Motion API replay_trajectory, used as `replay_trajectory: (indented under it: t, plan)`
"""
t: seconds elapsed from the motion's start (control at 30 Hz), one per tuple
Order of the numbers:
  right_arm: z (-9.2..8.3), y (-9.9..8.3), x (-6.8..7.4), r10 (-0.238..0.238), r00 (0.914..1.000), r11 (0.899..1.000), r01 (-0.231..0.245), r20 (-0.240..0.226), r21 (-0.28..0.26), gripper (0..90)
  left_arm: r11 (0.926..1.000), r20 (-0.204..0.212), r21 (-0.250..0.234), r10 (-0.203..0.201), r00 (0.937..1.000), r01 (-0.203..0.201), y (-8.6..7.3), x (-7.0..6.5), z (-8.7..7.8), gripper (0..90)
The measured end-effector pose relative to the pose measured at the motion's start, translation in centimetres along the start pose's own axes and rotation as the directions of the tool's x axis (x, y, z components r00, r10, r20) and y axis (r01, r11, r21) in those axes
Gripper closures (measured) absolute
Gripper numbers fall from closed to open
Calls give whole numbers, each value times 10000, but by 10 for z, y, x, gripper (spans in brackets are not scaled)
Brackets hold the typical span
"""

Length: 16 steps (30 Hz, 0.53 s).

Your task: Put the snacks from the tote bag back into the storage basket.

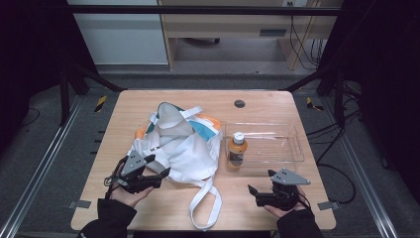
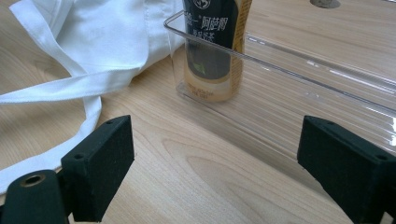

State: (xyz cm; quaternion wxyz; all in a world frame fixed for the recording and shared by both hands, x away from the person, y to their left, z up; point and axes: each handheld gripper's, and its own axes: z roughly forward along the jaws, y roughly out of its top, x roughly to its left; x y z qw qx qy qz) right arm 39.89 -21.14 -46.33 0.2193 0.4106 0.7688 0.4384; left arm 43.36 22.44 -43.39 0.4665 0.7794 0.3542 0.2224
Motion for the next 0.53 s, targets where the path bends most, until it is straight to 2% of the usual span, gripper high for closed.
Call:
replay_trajectory:
  t: [0.2,0.4,0.53]
  plan:
    - [0,0,-1,39,10000,10000,-39,41,11,111,9999,-278,106,-52,9996,55,-11,7,-9,262]
    - [0,-1,-3,53,9999,10000,-53,87,38,107,9990,-718,426,-122,9973,153,-26,18,-20,248]
    - [0,-1,-3,35,10000,10000,-36,67,41,105,9986,-787,436,-280,9965,315,-31,20,-25,242]
